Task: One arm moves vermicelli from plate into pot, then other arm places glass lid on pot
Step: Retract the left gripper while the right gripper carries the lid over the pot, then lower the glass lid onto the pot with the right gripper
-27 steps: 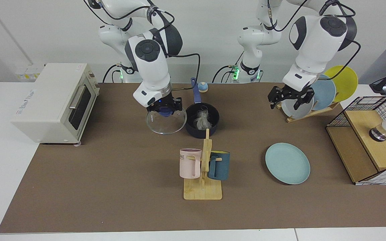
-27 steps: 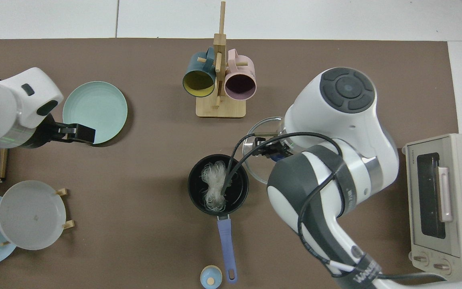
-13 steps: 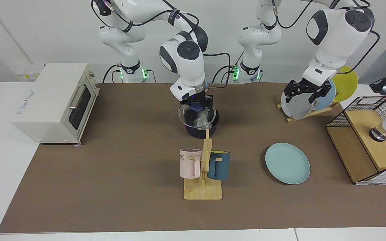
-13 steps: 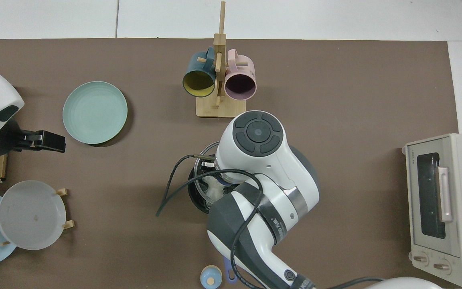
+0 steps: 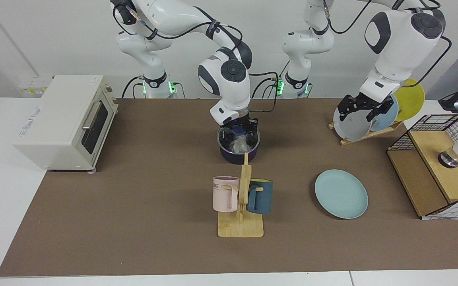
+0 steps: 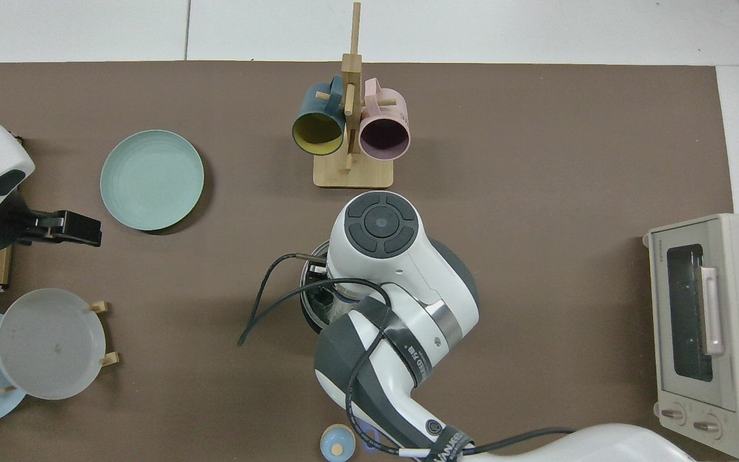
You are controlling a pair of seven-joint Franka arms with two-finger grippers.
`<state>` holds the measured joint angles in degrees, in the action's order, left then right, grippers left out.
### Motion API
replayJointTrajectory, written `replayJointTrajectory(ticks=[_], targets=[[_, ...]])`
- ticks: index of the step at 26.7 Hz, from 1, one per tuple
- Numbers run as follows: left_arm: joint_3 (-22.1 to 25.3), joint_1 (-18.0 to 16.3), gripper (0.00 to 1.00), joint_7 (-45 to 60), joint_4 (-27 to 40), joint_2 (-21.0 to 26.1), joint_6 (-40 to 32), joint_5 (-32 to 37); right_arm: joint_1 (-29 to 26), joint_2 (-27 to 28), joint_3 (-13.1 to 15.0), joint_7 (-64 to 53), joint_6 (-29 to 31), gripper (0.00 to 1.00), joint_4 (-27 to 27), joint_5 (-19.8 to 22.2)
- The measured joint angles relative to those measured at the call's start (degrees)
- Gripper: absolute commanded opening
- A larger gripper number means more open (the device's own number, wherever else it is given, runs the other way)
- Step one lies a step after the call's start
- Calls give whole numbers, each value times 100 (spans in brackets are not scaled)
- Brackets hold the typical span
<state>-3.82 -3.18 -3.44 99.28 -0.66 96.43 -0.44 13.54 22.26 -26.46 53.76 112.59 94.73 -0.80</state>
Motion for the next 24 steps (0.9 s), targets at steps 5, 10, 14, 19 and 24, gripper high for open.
replayJointTrajectory(ticks=[5,10,14,19,24], targets=[[-2,0,100,0,0,0,5,0,62,49,-2,182,184,0,94,5],[-20,0,100,0,0,0,12,0,80,56,-5,279,392,0,252,6],[-38,0,100,0,0,-1,17,0,85,54,-45,357,465,0,293,51],[-40,0,100,0,0,-1,19,0,87,54,-87,451,466,0,301,106],[-40,0,100,0,0,-1,22,0,88,53,-99,472,466,0,311,134]])
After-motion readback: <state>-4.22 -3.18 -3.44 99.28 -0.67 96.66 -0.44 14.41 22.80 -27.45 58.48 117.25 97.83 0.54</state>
